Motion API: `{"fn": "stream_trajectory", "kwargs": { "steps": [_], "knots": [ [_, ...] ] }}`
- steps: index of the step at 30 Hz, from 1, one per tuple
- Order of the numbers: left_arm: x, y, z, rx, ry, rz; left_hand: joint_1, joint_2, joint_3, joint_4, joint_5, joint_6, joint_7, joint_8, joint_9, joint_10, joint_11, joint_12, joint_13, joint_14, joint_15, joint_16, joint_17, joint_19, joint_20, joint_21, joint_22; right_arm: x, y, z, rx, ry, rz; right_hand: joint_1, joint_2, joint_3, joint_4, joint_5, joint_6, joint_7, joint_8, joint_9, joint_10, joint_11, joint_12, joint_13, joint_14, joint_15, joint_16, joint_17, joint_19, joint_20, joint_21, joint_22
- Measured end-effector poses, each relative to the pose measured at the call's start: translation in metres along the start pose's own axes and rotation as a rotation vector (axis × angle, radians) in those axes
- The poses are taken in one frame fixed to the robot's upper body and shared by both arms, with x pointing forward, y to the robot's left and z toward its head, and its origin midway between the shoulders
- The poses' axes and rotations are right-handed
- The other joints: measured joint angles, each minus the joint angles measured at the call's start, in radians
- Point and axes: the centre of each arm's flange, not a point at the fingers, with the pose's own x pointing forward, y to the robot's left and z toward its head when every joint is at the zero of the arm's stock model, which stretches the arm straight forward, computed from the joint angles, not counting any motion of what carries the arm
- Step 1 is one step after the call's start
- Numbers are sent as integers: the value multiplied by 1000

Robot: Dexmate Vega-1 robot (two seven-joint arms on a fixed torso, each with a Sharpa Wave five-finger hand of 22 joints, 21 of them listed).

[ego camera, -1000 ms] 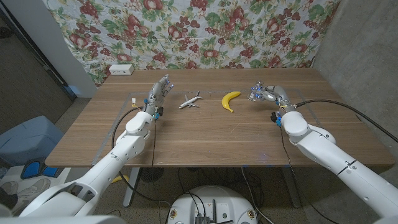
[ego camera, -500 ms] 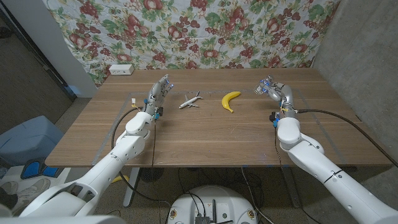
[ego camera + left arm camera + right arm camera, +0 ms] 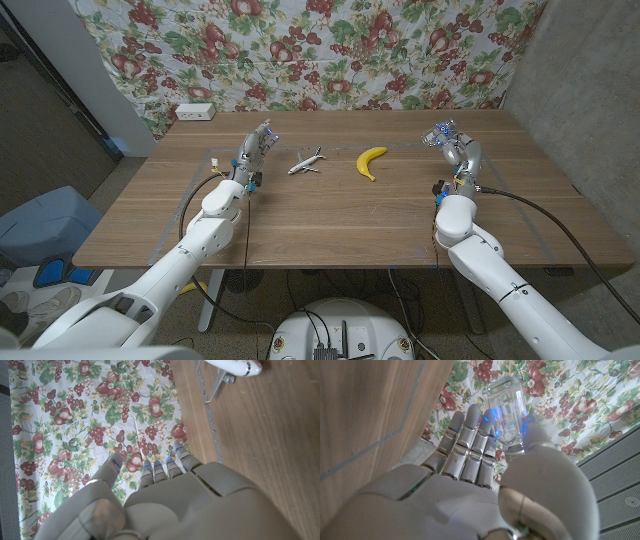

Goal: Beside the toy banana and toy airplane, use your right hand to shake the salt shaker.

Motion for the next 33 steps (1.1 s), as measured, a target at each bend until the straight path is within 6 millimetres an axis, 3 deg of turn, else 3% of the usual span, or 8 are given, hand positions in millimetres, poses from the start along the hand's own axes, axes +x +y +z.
{"fn": "stream_trajectory", "kwargs": {
  "steps": [15, 33],
  "knots": [
    [-1, 2, 1, -1, -3, -1, 0, 0, 0, 0, 0, 0, 0, 0, 0, 0, 0, 0, 0, 0, 0, 0, 0, 0, 0, 0, 0, -5, -1, 2, -39, -24, -3, 0, 0, 0, 0, -3, 0, 0, -6, 7, 0, 0, 0, 3, 0, 0, 0, 0, 0, 0, 0, 0],
    [-4, 4, 1, -3, -2, -8, 0, 0, 0, 0, 0, 4, -4, 0, 0, 0, 0, 0, 0, 0, 0, 0, 0, 0, 0, 0, 0, -12, 6, 8, -320, -70, 44, 0, 0, 0, 0, -4, 0, 0, -3, 7, 0, 0, 0, 1, 0, 0, 0, -1, 0, 0, 0, 0]
  ]
}}
